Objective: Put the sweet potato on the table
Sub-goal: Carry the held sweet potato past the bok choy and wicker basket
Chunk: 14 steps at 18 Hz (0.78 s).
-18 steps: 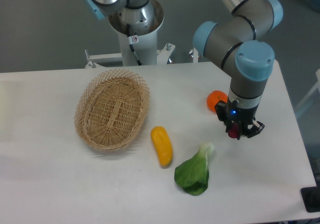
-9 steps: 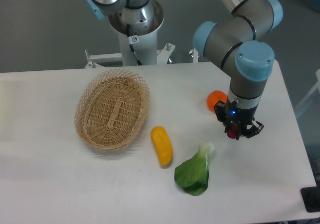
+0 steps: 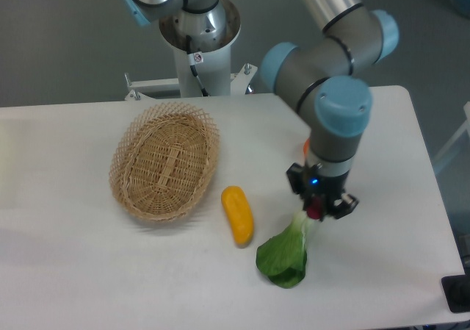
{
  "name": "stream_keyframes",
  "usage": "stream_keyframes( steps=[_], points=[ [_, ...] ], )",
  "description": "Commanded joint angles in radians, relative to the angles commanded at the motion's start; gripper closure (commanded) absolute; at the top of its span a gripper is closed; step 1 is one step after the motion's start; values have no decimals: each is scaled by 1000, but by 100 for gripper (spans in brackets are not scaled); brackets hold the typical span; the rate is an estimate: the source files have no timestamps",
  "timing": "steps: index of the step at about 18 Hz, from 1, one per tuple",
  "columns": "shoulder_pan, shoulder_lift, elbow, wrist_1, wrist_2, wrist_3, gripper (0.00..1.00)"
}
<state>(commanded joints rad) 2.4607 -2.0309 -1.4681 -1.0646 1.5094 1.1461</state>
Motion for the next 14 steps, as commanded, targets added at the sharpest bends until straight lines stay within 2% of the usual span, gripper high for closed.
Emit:
stream_keyframes(
  steps=[3, 11, 14],
  points=[
    [-52, -12, 11, 2, 0, -38, 71],
    [-164, -45, 15, 66, -40, -152, 71],
    [-215, -57, 15, 72, -72, -192, 71]
  ],
)
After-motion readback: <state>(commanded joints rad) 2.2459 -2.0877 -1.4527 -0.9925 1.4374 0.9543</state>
